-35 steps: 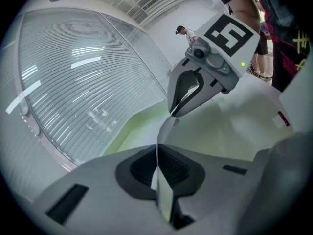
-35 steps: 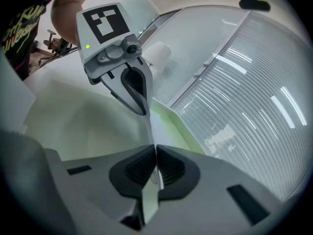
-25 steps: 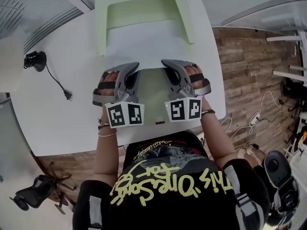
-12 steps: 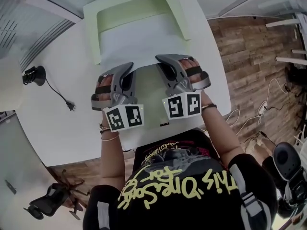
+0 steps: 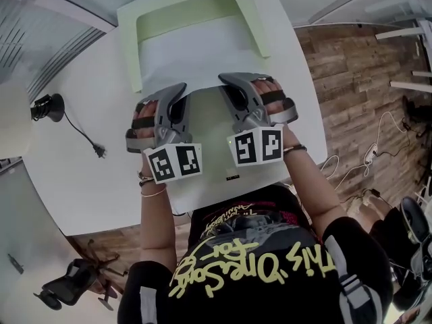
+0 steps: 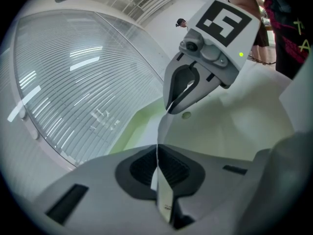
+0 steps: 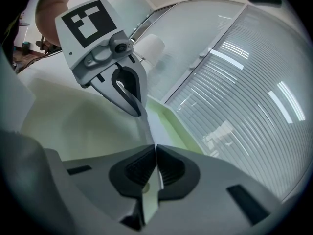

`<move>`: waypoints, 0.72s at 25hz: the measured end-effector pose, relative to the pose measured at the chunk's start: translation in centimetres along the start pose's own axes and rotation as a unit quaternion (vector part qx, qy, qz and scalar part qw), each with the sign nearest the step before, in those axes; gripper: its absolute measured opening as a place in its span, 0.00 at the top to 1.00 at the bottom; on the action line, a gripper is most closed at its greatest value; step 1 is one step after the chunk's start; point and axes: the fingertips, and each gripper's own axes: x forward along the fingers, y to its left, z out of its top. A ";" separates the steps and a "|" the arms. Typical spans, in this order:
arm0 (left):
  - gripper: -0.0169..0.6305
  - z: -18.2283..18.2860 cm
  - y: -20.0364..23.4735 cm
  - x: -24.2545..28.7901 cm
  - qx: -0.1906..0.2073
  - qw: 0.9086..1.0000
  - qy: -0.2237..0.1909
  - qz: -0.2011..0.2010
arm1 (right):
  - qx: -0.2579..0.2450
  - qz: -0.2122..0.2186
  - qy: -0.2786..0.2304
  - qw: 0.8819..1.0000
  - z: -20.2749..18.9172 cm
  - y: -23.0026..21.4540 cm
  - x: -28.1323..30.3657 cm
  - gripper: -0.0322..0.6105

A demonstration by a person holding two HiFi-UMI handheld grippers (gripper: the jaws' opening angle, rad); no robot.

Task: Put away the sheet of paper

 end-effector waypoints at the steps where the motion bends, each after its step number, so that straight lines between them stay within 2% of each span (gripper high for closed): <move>1: 0.96 -0.1 0.1 0.1 0.001 1.000 0.001 0.000 | 0.000 0.000 0.001 1.000 0.0 -0.1 0.2 0.94; 18: 0.96 -0.5 1.5 1.6 0.015 1.000 0.009 0.005 | 0.002 0.000 0.005 1.000 0.0 -1.2 1.8 0.94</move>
